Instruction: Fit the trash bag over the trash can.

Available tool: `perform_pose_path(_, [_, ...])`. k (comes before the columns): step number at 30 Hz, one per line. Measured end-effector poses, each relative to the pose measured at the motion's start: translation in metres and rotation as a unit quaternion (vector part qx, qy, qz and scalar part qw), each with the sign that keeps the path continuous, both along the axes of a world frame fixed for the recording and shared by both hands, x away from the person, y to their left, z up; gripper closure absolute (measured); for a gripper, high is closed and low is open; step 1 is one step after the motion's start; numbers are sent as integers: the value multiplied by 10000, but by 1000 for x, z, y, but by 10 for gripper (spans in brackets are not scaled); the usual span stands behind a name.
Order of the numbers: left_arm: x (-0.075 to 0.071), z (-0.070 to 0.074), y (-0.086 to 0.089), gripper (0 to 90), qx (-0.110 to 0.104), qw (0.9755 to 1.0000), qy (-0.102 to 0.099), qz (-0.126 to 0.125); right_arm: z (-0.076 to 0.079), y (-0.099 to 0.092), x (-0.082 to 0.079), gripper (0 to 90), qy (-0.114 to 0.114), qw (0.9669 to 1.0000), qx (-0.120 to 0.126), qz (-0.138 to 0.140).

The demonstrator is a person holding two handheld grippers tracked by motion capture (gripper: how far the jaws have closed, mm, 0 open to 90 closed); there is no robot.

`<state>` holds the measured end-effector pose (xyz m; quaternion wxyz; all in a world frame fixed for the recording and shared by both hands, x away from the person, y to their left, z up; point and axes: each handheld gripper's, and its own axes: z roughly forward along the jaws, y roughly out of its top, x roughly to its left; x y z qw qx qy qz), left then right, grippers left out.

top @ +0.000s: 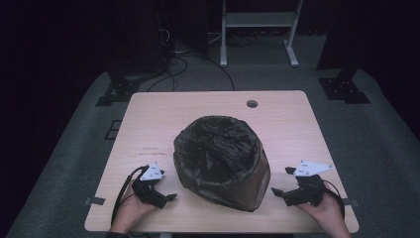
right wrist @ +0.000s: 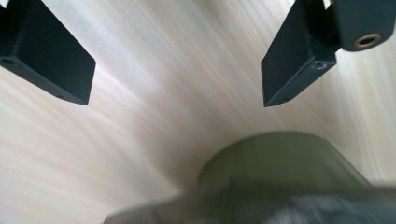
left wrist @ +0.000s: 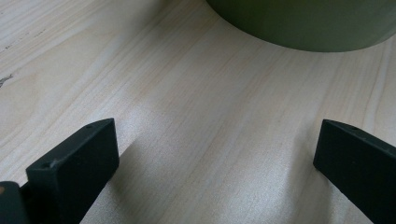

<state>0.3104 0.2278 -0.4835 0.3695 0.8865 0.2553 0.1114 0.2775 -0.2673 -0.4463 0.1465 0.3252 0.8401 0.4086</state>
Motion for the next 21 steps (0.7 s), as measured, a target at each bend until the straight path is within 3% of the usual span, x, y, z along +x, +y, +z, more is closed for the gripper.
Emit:
perform_pose_path(9, [0, 0, 0, 0, 2, 10000, 1, -9, -26, 7, 6, 89, 151, 9991, -377, -85])
perform_pose_path(17, [0, 0, 0, 0, 2, 10000, 0, -10, -39, 21, 8, 87, 168, 9988, -450, 22])
perform_pose_path(21, [0, 0, 0, 0, 2, 10000, 1, -10, -40, 25, 9, 87, 168, 9991, -374, 76])
